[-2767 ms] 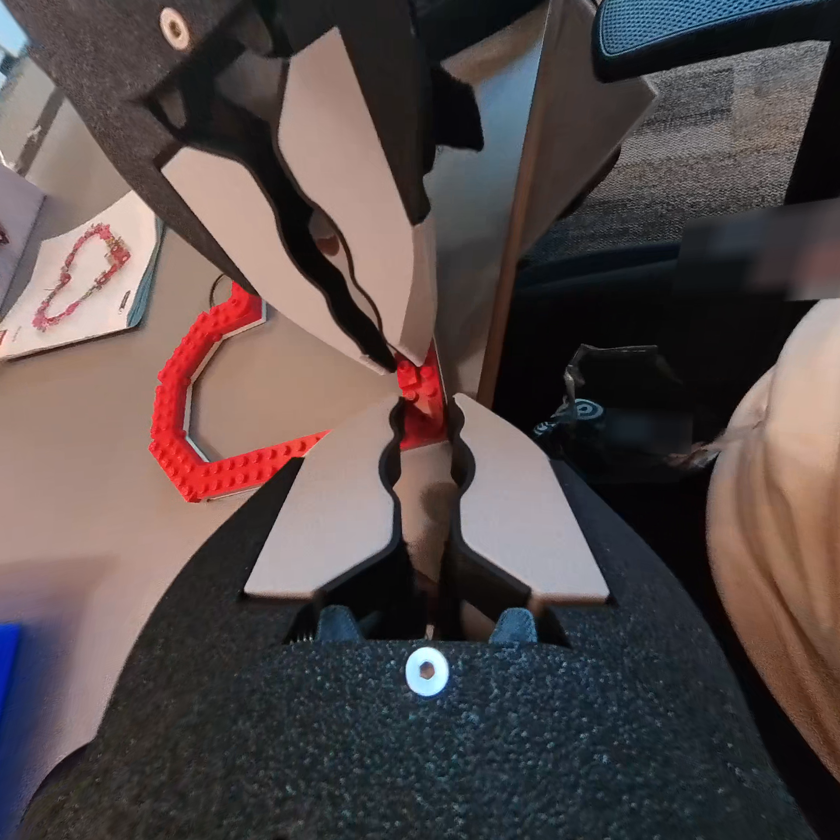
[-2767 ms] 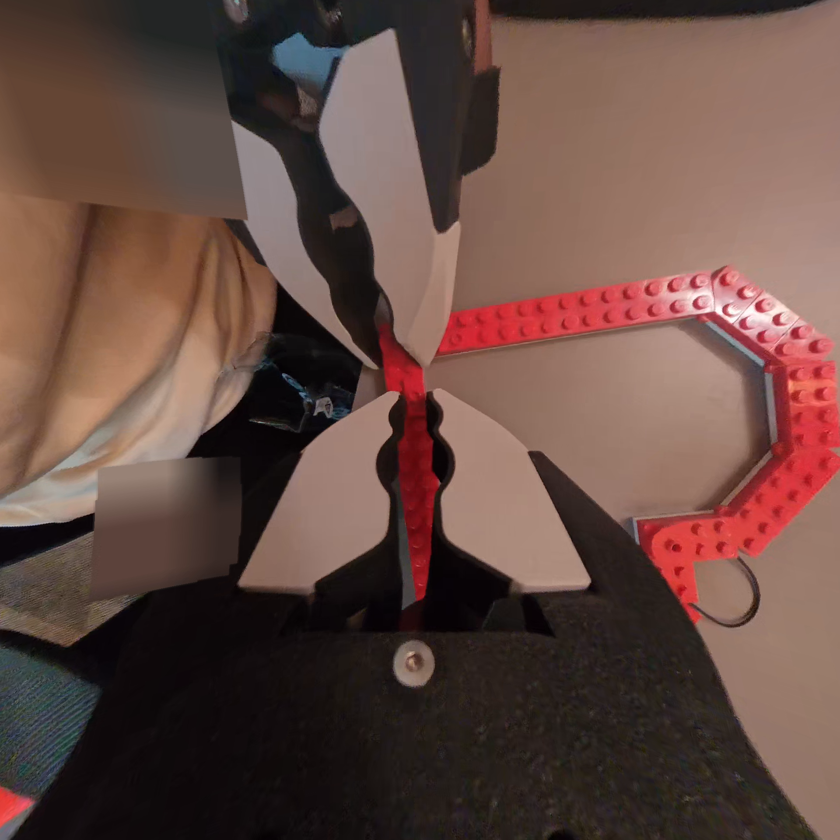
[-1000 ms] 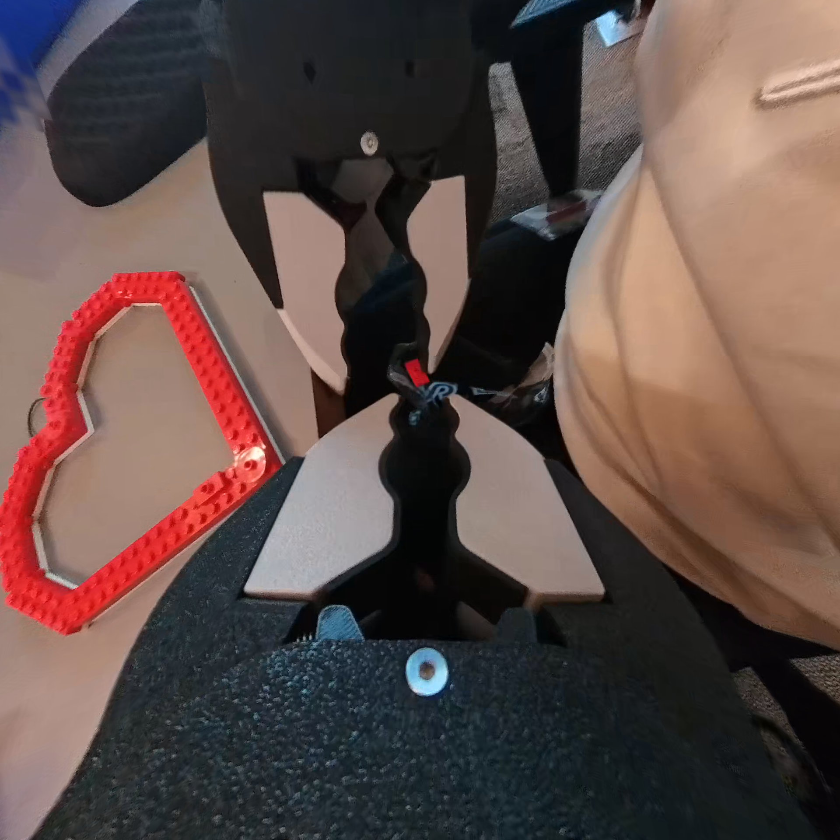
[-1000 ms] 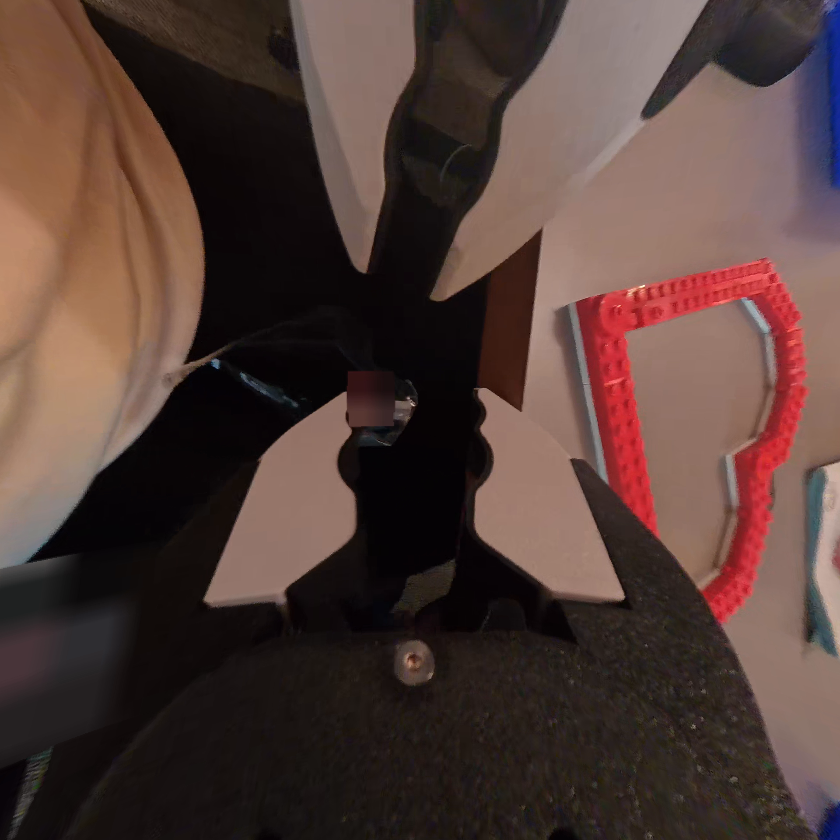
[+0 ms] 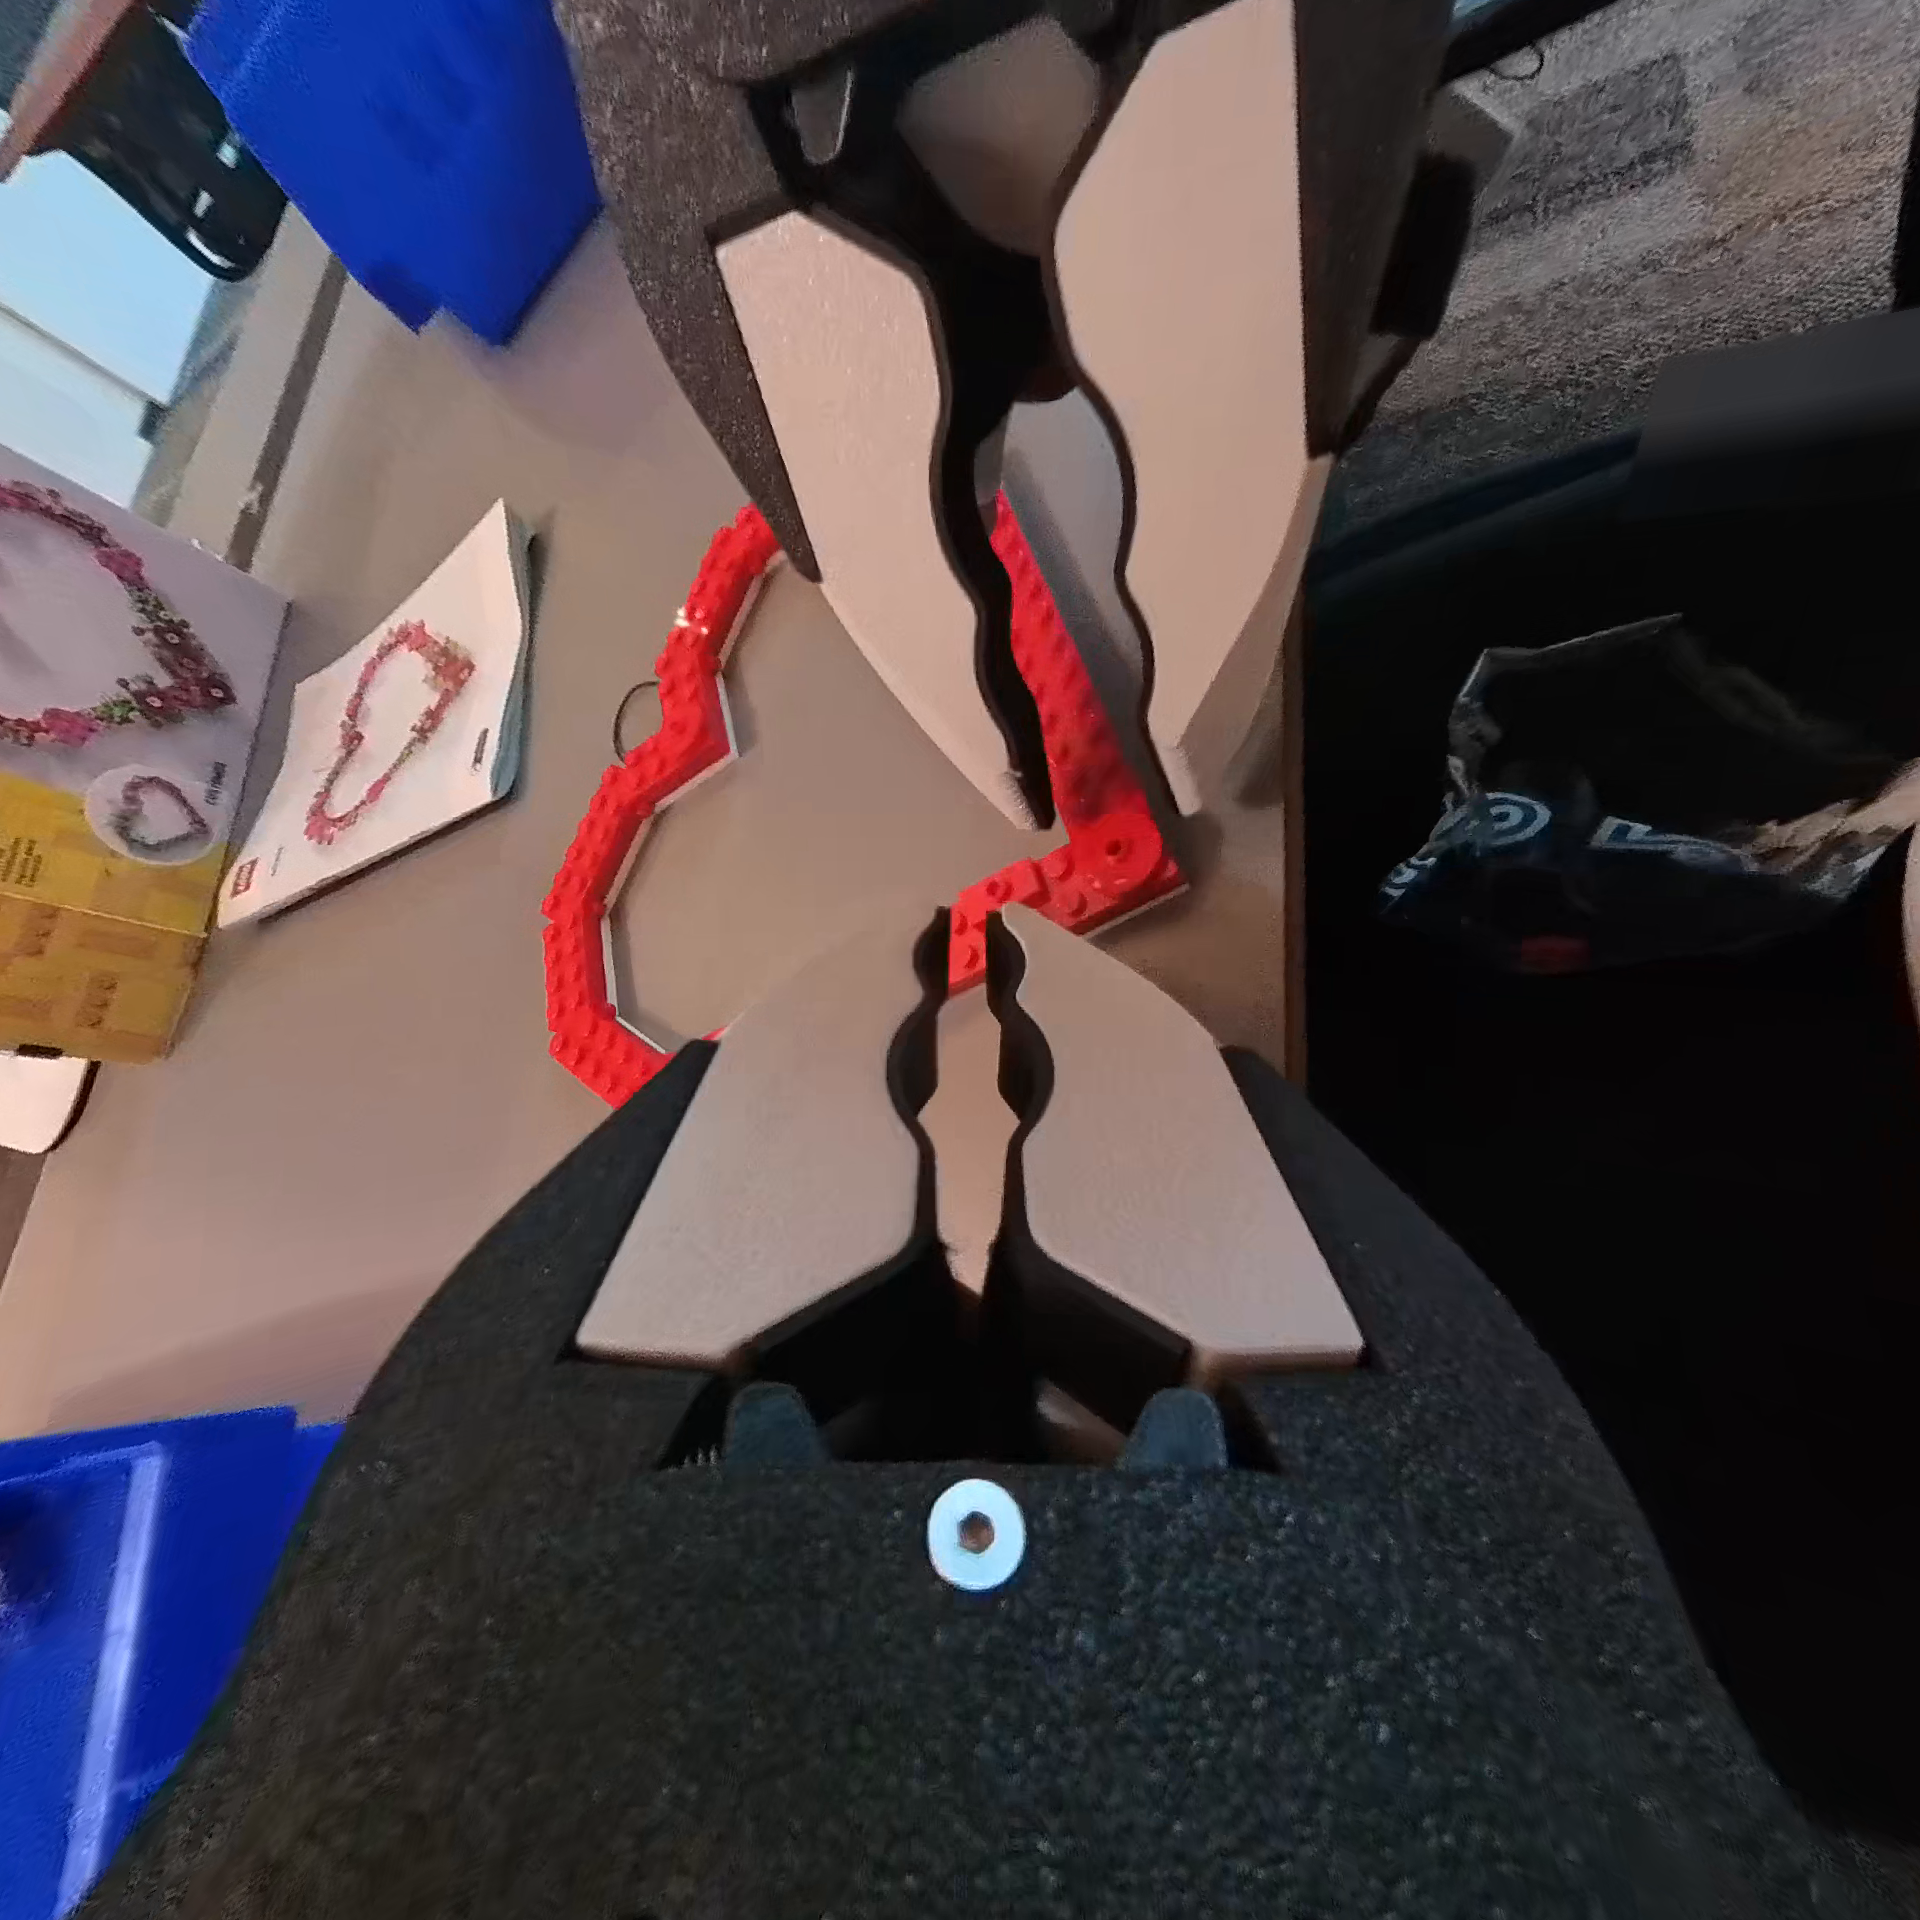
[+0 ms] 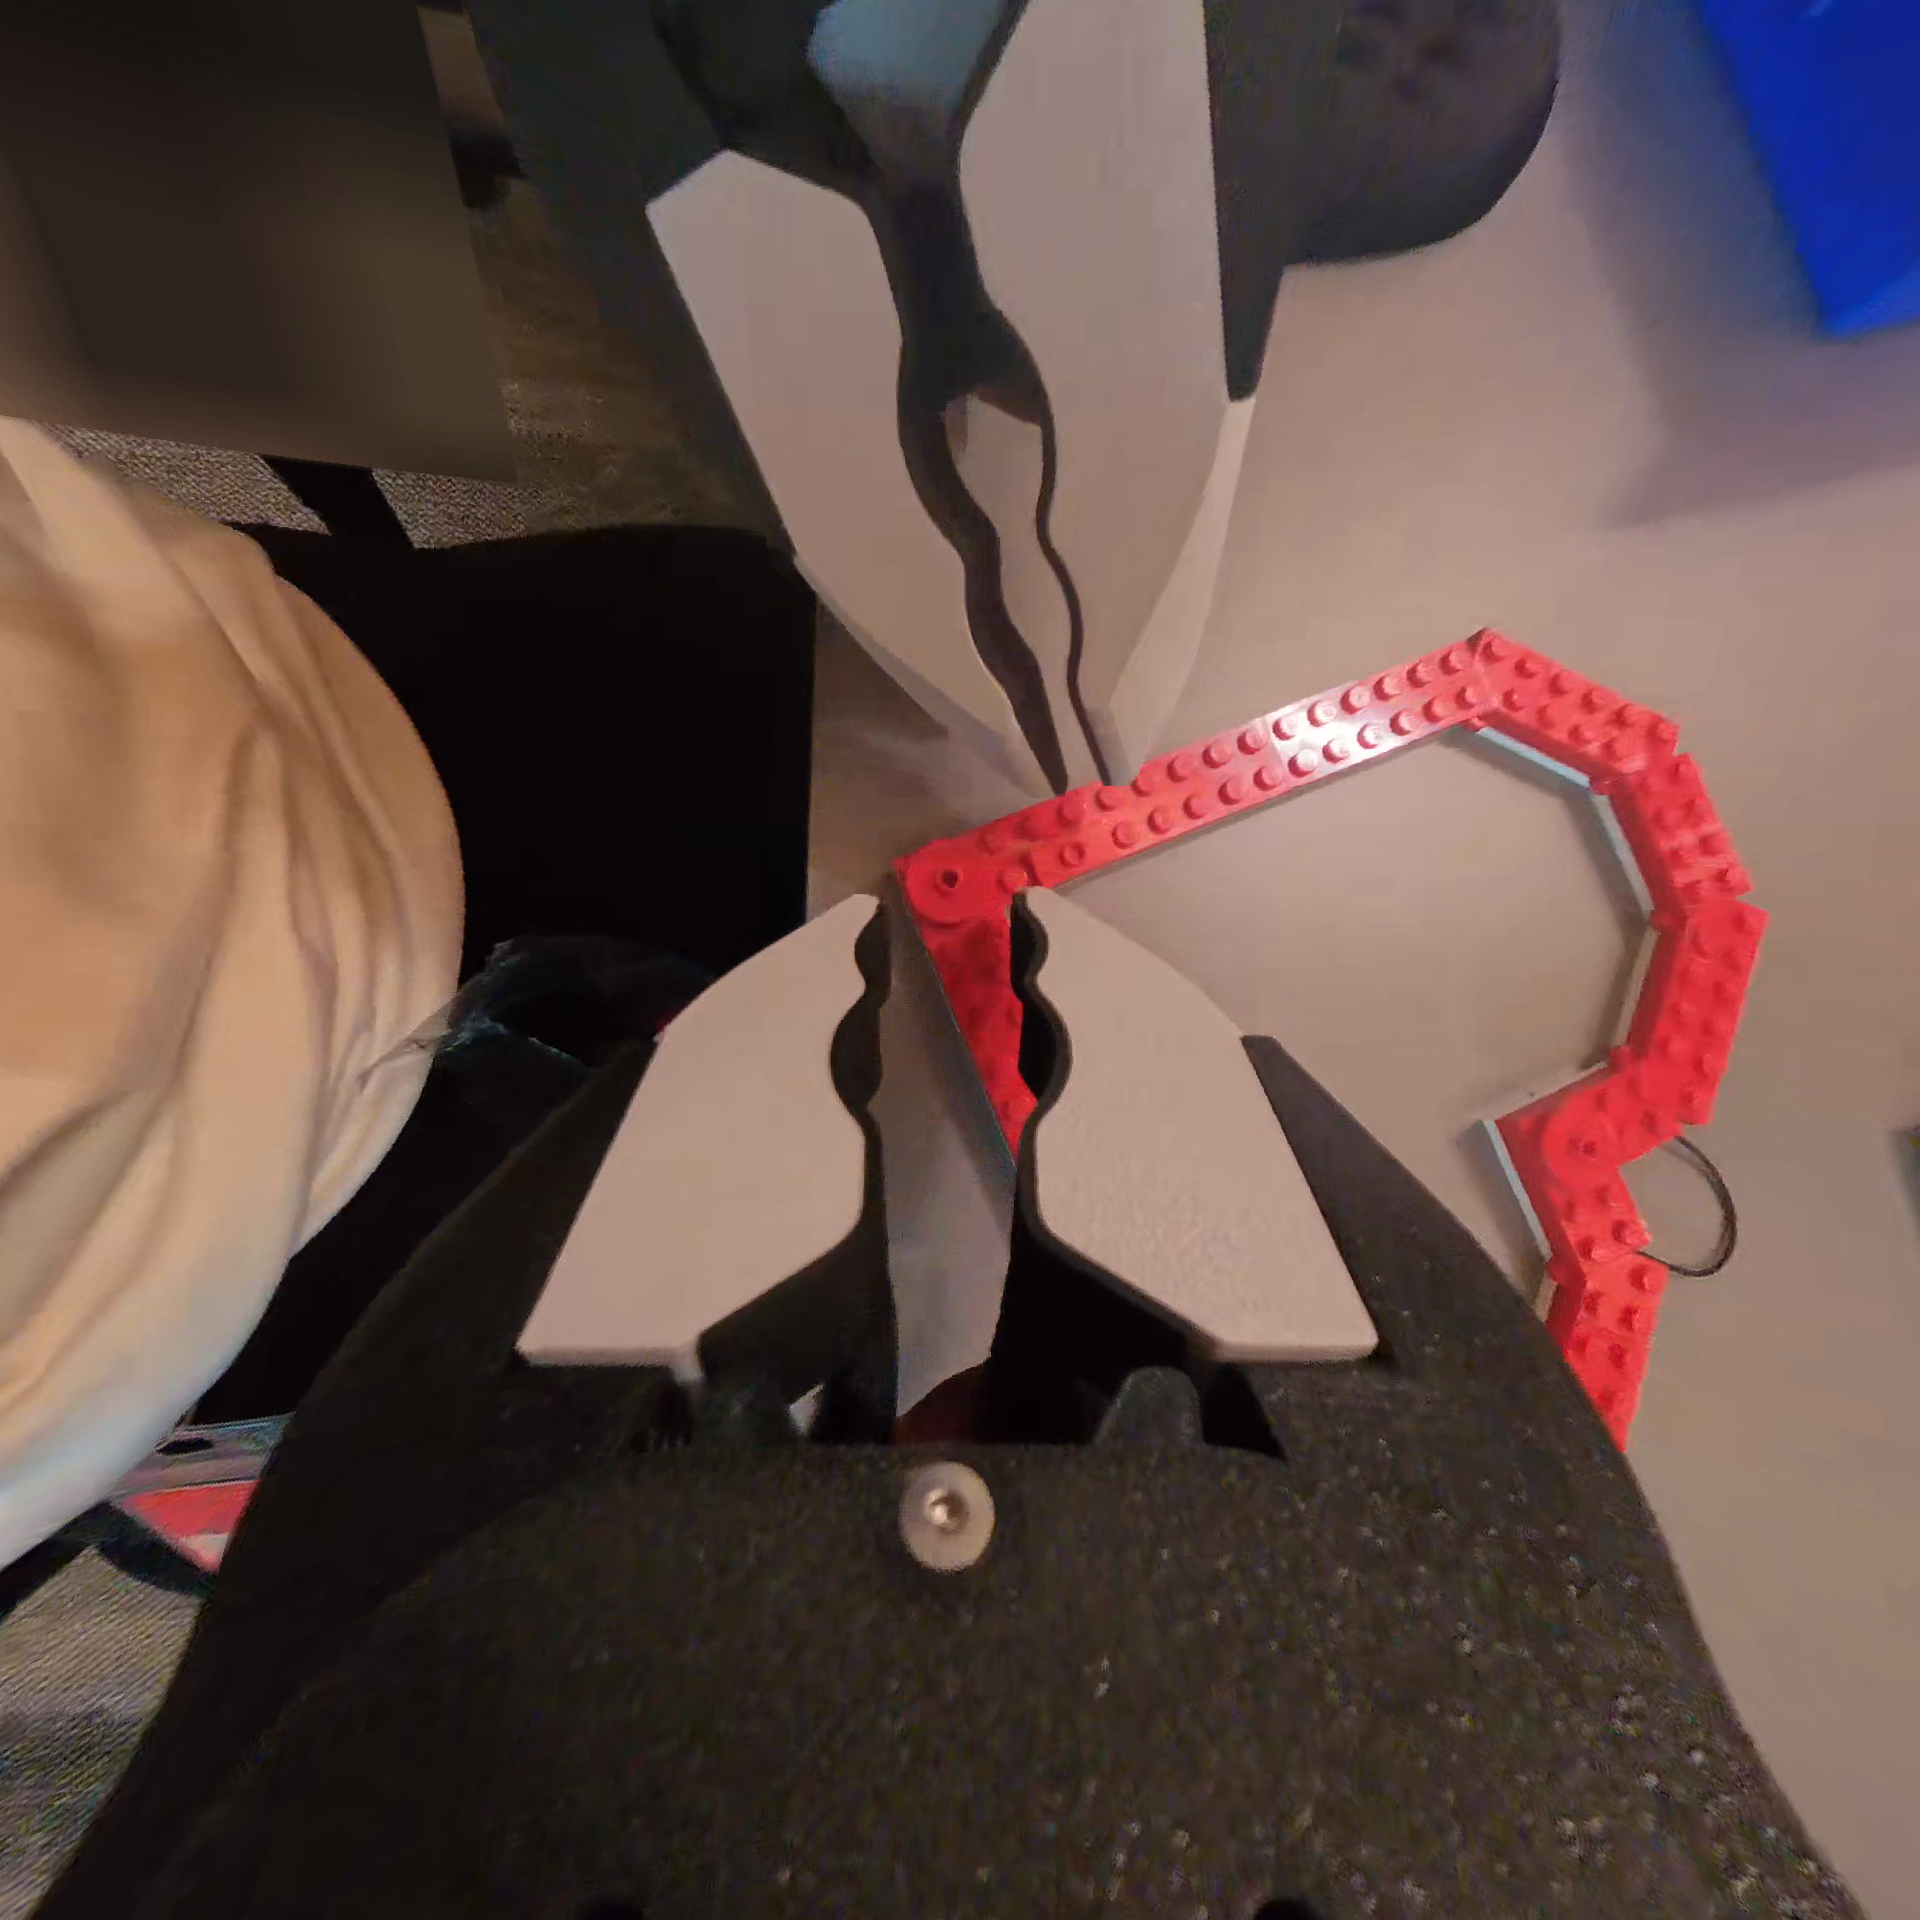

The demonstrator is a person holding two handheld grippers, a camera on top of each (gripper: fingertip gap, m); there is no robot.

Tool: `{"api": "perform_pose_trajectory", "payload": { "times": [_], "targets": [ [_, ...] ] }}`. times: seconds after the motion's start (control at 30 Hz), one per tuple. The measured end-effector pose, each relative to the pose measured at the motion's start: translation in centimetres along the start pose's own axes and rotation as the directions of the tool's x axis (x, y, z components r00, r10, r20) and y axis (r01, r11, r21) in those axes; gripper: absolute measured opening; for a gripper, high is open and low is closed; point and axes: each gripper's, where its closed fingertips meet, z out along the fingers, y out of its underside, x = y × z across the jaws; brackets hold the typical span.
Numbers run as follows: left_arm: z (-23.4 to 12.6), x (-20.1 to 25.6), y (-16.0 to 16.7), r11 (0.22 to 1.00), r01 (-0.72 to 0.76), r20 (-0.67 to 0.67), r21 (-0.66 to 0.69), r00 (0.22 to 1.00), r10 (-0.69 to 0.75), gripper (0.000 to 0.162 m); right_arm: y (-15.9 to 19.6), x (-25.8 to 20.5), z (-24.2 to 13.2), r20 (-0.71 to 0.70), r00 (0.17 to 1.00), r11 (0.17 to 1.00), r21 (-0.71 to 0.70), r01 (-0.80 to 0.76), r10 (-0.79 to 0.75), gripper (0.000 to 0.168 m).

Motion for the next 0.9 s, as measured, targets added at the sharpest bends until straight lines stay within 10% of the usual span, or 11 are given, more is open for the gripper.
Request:
{"api": "perform_pose_trajectory", "payload": {
  "times": [0.6, 0.9],
  "targets": [
    [0.78, 0.23, 0.83, 0.992, 0.121, -0.111, -0.037, 0.986, -0.125, 0.0, -0.04, 0.21, 0.99, -0.093, 0.99, 0.983, -0.139, -0.117, 0.105, 0.019],
    [0.88, 0.01, 0.91, 0.993, 0.111, -0.08, -0.041, 0.99, -0.114, 0.0, -0.22, 0.6, 1.09, -0.094, 0.995, 0.998, 0.064, 0.023, -0.017, 0.014]
  ]
}}
